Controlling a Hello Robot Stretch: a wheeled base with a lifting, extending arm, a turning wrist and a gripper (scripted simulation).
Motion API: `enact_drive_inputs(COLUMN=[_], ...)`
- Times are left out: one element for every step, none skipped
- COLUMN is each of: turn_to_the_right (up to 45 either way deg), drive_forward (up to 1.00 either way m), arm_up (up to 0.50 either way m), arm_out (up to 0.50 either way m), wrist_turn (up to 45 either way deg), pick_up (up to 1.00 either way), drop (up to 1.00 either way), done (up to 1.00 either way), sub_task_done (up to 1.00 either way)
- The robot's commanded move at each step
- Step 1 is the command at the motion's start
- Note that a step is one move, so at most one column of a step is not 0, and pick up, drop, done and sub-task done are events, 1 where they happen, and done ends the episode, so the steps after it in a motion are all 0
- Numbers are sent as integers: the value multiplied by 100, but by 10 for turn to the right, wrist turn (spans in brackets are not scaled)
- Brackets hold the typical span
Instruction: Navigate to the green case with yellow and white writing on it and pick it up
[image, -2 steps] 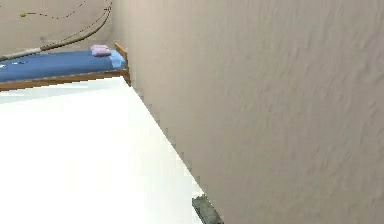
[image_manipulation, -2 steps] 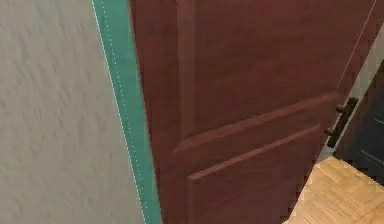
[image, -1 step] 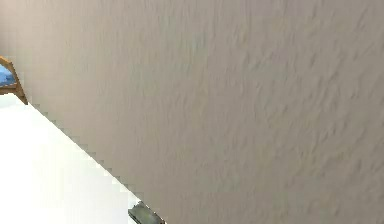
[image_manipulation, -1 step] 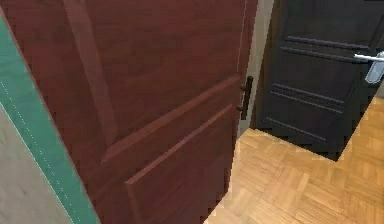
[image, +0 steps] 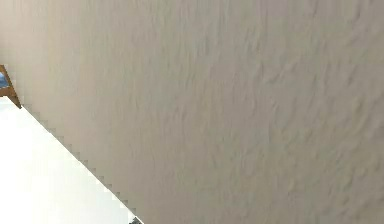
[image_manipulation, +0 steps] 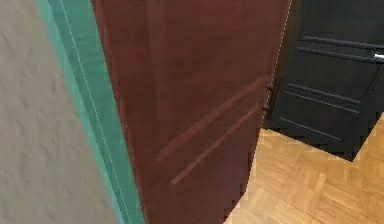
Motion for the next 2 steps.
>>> enact_drive_inputs(turn_to_the_right=[-450, -450], drive_forward=[0, 0], arm_up=[0, 0], arm_out=[0, 0], wrist_turn=[0, 0], pick_up=[0, 0], drop=[0, 0], done=[0, 0], sub_task_done=[0, 0])
